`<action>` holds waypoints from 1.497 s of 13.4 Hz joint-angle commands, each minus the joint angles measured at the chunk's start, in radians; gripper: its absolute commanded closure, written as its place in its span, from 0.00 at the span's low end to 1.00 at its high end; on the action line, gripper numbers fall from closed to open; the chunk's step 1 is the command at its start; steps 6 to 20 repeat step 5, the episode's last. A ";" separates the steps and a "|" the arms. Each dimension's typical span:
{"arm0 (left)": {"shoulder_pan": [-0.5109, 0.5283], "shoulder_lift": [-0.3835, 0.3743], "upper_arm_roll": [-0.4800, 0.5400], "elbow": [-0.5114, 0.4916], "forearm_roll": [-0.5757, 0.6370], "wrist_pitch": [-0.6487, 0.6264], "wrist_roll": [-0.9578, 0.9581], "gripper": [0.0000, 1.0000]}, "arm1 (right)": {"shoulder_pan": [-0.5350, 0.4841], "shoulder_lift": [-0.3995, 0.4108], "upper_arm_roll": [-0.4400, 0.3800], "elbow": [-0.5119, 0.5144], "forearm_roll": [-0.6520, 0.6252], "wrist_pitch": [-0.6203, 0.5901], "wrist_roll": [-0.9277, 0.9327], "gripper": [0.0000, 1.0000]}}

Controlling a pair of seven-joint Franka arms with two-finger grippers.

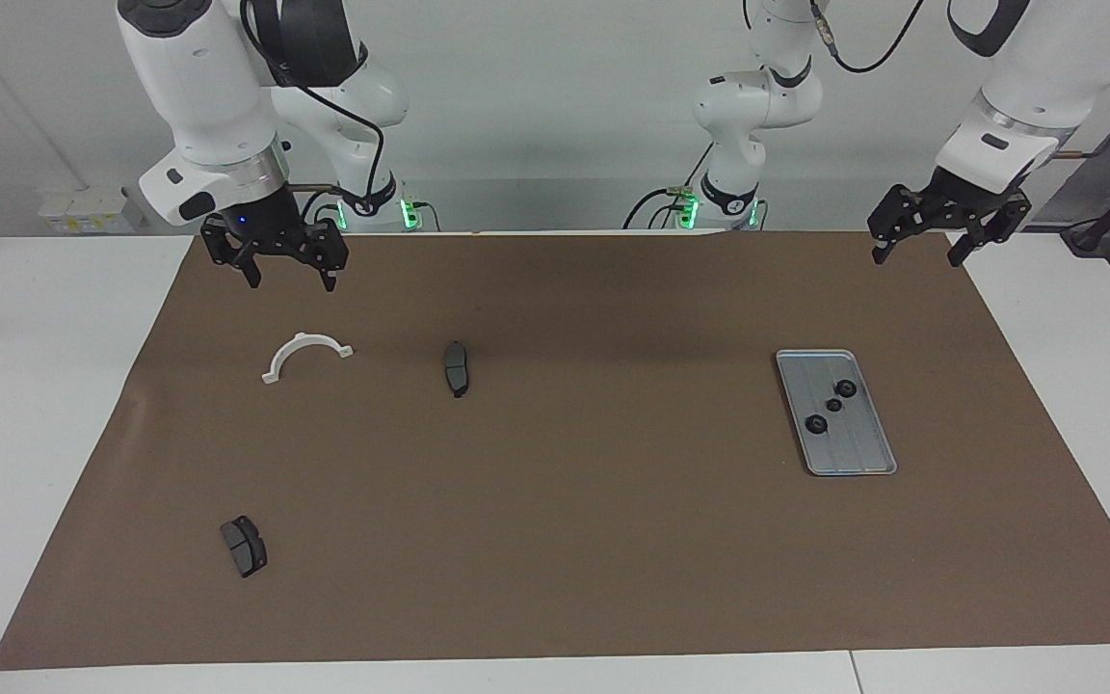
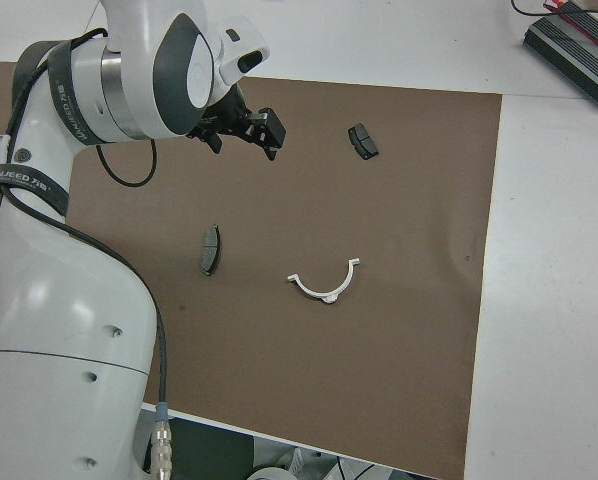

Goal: Pick bearing gear from pile to tray

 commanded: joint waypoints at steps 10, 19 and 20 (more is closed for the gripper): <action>0.001 -0.029 0.000 -0.070 0.008 0.026 -0.005 0.00 | -0.012 -0.013 0.005 -0.009 0.022 -0.008 -0.016 0.00; 0.001 -0.029 0.000 -0.070 0.008 0.026 -0.005 0.00 | -0.012 -0.013 0.005 -0.009 0.022 -0.008 -0.016 0.00; 0.001 -0.029 0.000 -0.070 0.008 0.026 -0.005 0.00 | -0.012 -0.013 0.005 -0.009 0.022 -0.008 -0.016 0.00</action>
